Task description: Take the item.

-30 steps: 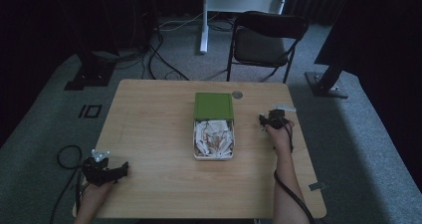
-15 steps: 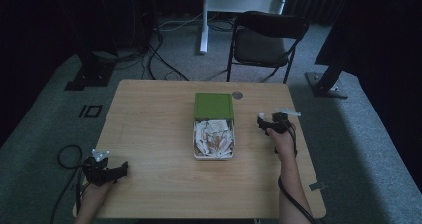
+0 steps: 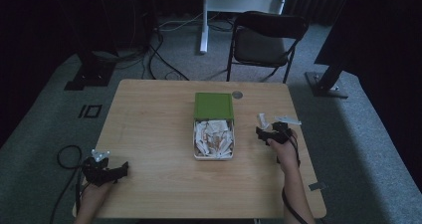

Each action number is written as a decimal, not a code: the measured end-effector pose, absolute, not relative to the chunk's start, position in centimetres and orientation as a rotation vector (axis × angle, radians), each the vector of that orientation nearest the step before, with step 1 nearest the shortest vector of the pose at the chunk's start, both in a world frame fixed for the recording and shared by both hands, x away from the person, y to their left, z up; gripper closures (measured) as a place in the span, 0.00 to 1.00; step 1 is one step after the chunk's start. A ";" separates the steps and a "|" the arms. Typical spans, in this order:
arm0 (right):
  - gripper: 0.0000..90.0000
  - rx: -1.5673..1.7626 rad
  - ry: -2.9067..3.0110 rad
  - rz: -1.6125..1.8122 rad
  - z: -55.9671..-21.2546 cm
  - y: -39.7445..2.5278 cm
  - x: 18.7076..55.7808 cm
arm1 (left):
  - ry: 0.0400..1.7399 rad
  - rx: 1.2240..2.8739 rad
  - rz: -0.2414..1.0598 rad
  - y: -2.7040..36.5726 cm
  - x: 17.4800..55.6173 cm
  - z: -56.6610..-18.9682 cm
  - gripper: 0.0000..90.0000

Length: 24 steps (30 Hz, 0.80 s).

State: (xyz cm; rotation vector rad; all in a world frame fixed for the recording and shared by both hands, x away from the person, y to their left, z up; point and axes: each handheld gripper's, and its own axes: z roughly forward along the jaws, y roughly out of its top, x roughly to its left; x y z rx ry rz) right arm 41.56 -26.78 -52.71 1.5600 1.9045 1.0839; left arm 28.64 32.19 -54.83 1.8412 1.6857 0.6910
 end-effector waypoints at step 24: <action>0.15 1.508 1.950 1.057 -53.7 -26.7 36.4 | 1.686 1.841 0.691 32.2 28.6 -54.8 0.03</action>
